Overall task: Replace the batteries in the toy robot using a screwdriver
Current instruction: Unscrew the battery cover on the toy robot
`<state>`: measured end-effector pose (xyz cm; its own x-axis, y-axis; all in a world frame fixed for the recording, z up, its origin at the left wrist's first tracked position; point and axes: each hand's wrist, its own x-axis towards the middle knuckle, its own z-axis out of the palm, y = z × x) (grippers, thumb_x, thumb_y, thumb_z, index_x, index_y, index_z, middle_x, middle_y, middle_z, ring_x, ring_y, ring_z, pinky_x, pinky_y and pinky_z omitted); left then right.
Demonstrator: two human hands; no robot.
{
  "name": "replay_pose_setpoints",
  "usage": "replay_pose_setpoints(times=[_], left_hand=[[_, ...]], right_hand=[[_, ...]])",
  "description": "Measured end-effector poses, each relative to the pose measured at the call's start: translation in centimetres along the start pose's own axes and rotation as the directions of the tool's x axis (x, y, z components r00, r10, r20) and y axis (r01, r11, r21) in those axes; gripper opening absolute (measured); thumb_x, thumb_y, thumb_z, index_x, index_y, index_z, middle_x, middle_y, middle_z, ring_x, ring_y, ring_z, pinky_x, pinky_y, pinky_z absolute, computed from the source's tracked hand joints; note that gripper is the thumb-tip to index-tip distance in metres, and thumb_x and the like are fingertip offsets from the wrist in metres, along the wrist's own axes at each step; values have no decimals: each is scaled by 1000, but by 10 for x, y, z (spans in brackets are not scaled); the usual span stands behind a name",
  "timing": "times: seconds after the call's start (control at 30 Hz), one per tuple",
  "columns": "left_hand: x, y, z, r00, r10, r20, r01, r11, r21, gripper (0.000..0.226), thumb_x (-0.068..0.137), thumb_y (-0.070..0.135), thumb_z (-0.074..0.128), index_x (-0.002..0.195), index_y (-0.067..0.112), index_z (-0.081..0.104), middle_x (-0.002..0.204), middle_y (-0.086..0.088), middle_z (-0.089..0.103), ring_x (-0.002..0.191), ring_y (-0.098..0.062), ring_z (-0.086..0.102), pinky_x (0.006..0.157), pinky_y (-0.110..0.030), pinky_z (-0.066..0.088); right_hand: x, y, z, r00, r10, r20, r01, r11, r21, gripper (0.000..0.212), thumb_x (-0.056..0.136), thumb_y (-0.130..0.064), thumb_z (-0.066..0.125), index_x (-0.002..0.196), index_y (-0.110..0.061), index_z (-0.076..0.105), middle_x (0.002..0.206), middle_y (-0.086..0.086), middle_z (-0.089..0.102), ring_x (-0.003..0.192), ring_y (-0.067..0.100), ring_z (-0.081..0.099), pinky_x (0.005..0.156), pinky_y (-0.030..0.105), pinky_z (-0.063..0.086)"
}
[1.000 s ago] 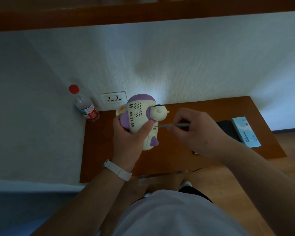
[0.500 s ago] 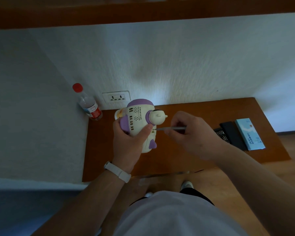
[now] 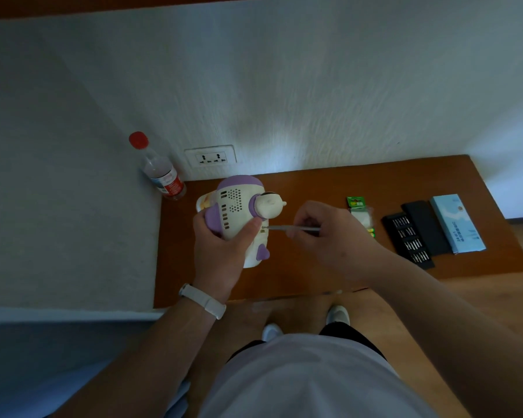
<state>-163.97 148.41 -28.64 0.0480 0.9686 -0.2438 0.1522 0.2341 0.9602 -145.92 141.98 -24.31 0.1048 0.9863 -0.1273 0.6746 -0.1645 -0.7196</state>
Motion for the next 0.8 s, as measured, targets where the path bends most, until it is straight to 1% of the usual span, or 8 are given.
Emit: replay_pose_setpoints(times=[0.1, 0.17, 0.27, 0.4, 0.47, 0.53, 0.67, 0.8], left_hand=[[1, -4, -3, 1000, -12, -2, 12, 1000, 4, 73, 71, 28, 87, 127, 35, 41, 113, 13, 63, 96, -8, 69, 69, -25, 60], [1, -5, -3, 1000, -12, -5, 12, 1000, 8, 72, 72, 28, 86, 126, 36, 40, 113, 14, 63, 95, -6, 69, 68, -24, 60], [1, -6, -3, 1000, -11, -4, 11, 1000, 8, 73, 72, 27, 86, 128, 36, 39, 111, 16, 62, 93, -5, 68, 66, -21, 59], [2, -9, -5, 1000, -8, 4, 8, 1000, 5, 72, 72, 27, 86, 126, 37, 40, 111, 17, 62, 90, 1, 68, 66, -20, 58], [2, -8, -5, 1000, -6, 11, 6, 1000, 5, 71, 72, 26, 86, 126, 36, 40, 111, 16, 62, 89, 4, 68, 64, -19, 57], [2, -9, -5, 1000, -5, 16, 5, 1000, 6, 70, 73, 25, 86, 125, 36, 40, 109, 16, 62, 88, 9, 67, 63, -17, 56], [2, -10, -5, 1000, -1, 16, 1, 1000, 6, 70, 74, 23, 86, 124, 36, 40, 108, 16, 62, 86, 11, 66, 60, -16, 56], [0, -11, -3, 1000, -10, 17, 10, 1000, -20, 72, 74, 23, 85, 129, 32, 40, 111, 13, 63, 88, 7, 68, 62, -18, 57]], right_hand=[[2, 0, 7, 1000, 17, 8, -17, 1000, 14, 8, 92, -32, 64, 90, -27, 58, 74, -9, 60, 63, 7, 56, 54, 20, 45], [3, -2, 10, 999, 32, -3, -32, 999, 11, 13, 93, -39, 61, 90, -26, 59, 72, -6, 60, 59, 9, 54, 51, 22, 42], [5, -5, 13, 999, 39, -11, -40, 998, -51, 23, 96, -44, 53, 88, -24, 60, 65, -5, 55, 53, 8, 48, 48, 21, 34], [6, -7, 15, 997, 63, -33, -67, 989, -132, 35, 98, -44, 49, 67, -26, 51, 57, -4, 51, 50, 12, 47, 47, 25, 33], [6, -8, 15, 997, 75, -37, -79, 985, -153, 38, 97, -43, 50, 63, -26, 48, 56, -4, 50, 49, 12, 45, 47, 24, 32], [7, -9, 13, 996, 77, -39, -82, 985, -155, 37, 96, -43, 54, 64, -25, 49, 56, -4, 49, 50, 10, 43, 48, 22, 31], [6, -12, 8, 996, 69, -53, -74, 993, -88, 30, 90, -43, 63, 70, -23, 54, 64, -4, 55, 54, 9, 47, 49, 22, 33], [4, -13, 5, 996, 80, -43, -81, 997, -15, 25, 86, -42, 68, 73, -27, 54, 71, -5, 58, 61, 11, 51, 52, 23, 36]])
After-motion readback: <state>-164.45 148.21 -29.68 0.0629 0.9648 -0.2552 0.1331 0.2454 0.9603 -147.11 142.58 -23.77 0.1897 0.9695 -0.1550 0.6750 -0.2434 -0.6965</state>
